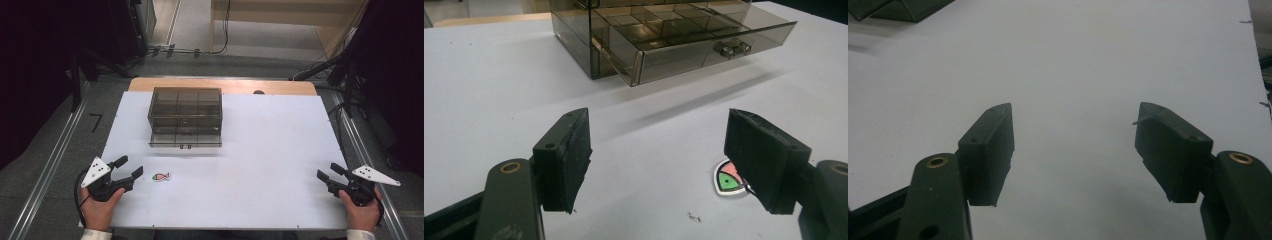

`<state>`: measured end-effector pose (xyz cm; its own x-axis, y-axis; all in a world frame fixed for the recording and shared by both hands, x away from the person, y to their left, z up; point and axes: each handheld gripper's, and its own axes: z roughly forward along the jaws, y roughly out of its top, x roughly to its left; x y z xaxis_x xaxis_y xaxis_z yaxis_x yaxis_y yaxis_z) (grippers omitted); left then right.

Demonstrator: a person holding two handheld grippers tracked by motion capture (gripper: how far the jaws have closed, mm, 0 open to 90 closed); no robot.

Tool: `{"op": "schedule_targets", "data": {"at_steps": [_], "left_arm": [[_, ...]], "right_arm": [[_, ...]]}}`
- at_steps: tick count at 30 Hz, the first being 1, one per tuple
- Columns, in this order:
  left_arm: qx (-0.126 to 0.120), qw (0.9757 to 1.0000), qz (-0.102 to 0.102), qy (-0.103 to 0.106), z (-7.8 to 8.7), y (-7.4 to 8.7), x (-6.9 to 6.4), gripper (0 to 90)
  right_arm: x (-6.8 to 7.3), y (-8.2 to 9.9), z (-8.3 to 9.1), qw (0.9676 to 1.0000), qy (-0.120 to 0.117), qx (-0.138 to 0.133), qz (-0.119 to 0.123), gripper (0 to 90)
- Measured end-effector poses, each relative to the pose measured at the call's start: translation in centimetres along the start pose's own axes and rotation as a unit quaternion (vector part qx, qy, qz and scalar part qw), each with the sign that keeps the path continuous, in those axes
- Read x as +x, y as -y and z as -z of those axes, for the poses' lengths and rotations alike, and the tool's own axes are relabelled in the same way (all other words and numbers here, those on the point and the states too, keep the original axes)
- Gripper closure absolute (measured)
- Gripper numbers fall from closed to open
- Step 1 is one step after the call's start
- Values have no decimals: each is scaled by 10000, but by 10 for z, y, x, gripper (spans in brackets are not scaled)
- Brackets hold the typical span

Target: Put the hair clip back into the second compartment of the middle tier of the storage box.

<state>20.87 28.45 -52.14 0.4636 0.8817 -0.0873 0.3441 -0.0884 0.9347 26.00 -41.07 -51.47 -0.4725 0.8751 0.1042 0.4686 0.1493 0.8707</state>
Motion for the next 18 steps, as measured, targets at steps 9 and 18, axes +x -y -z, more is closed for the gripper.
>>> {"op": "schedule_targets", "data": {"at_steps": [9, 18], "left_arm": [[8, 10000, 0, -7, 0, 0, 0, 274], [9, 10000, 11, 13, -1, 0, 0, 274]], "right_arm": [[0, 0, 0, 10000, 0, -11, 4, 310], [0, 0, 1, 10000, 8, -32, 28, 310]]}}
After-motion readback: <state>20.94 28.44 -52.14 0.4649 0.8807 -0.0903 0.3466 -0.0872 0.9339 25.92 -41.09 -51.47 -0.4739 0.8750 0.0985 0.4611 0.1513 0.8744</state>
